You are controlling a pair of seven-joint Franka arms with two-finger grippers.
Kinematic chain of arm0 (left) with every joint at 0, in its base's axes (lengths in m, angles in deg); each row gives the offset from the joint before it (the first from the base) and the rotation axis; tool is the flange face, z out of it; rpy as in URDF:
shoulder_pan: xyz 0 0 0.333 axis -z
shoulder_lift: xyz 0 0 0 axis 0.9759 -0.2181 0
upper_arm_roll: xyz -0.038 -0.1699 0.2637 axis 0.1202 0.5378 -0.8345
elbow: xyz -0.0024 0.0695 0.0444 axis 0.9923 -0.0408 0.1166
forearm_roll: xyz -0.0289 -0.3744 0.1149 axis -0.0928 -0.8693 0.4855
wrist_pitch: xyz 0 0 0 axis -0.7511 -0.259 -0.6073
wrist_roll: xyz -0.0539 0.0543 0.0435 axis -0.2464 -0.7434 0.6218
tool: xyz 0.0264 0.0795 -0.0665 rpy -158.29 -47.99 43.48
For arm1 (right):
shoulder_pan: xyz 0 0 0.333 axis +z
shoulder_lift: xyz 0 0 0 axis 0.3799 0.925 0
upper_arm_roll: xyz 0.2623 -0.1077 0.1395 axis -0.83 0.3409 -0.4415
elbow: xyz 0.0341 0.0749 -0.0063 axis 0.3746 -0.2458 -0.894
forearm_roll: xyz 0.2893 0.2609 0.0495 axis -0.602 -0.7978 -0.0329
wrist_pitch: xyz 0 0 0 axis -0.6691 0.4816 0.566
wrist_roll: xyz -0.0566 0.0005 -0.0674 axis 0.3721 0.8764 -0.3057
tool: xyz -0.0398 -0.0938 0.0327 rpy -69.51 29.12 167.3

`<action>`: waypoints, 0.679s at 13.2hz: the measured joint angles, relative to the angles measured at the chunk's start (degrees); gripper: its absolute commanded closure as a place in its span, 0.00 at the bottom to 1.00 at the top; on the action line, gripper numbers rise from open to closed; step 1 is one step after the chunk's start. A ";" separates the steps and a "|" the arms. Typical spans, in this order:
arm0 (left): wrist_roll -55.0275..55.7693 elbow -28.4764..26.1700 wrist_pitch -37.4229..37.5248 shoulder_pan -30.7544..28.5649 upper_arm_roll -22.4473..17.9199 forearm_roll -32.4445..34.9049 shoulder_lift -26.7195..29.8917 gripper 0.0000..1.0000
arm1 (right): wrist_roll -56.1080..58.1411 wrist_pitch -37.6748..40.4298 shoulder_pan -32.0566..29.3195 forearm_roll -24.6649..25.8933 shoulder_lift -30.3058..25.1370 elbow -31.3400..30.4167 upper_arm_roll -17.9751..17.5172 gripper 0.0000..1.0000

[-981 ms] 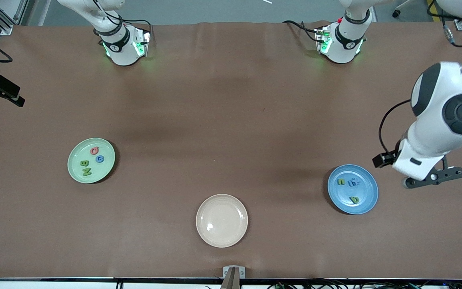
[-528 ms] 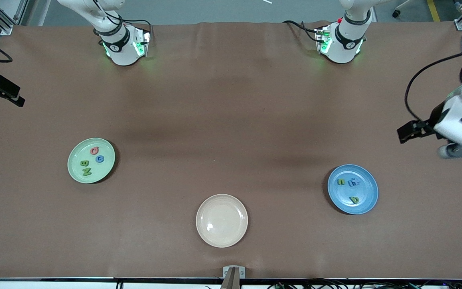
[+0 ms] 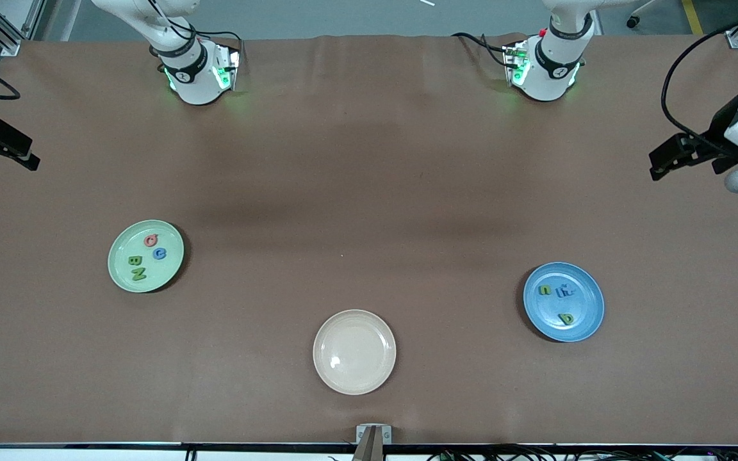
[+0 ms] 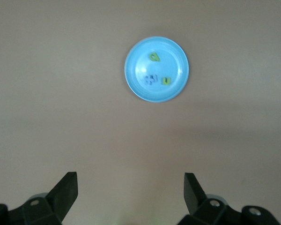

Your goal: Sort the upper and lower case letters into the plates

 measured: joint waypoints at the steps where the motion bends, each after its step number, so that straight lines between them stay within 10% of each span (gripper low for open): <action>1: -2.19 -0.56 0.54 0.99 -2.56 -0.98 0.45 0.00 | 0.00 -0.01 0.00 0.00 0.00 0.00 -0.01 0.00; 9: -2.40 -8.84 0.78 3.24 -5.11 -3.28 8.33 0.00 | 0.00 -0.44 0.00 0.00 0.00 0.00 -0.01 0.00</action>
